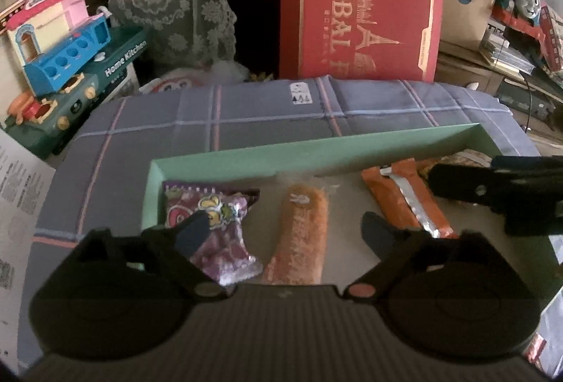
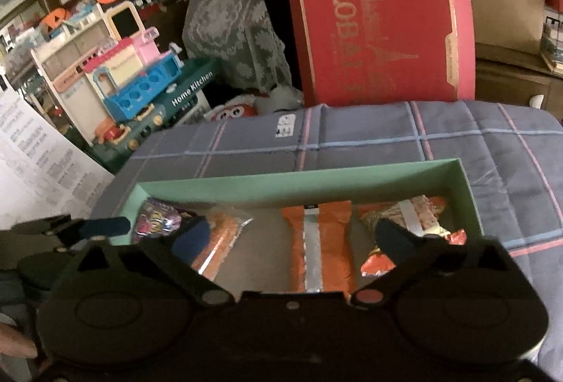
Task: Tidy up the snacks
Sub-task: 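Lower both held snacks into the green box and open both tools, then withdraw both tools from the box back over the snack pile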
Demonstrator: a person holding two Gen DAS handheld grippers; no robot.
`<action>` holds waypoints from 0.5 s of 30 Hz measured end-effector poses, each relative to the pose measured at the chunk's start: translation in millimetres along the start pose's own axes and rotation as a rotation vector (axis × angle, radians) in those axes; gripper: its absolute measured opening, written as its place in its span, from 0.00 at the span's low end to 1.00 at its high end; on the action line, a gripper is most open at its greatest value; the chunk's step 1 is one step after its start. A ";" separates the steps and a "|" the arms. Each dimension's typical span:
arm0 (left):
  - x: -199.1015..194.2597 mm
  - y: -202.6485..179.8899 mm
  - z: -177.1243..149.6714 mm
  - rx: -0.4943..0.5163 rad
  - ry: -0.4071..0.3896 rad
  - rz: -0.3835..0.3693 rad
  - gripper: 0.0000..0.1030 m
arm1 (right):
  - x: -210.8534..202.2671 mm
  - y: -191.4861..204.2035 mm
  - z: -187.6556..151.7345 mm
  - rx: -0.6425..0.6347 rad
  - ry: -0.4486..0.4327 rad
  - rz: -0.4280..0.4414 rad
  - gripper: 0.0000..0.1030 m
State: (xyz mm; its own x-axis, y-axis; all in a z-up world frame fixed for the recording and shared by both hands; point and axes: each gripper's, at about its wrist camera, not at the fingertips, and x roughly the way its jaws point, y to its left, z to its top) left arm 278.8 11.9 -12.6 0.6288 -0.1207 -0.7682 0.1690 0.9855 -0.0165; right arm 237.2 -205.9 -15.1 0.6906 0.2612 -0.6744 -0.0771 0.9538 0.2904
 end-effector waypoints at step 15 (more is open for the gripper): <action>-81.1 -11.2 -54.8 0.001 0.011 -0.030 1.00 | -80.2 1.9 -37.2 -0.006 0.000 0.008 1.00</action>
State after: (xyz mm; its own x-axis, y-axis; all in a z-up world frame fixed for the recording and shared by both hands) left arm 184.3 17.2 14.8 0.6154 -0.1487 -0.7741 0.1879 0.9814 -0.0391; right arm 154.9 -219.5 14.3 0.6900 0.2692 -0.6719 -0.0875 0.9525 0.2917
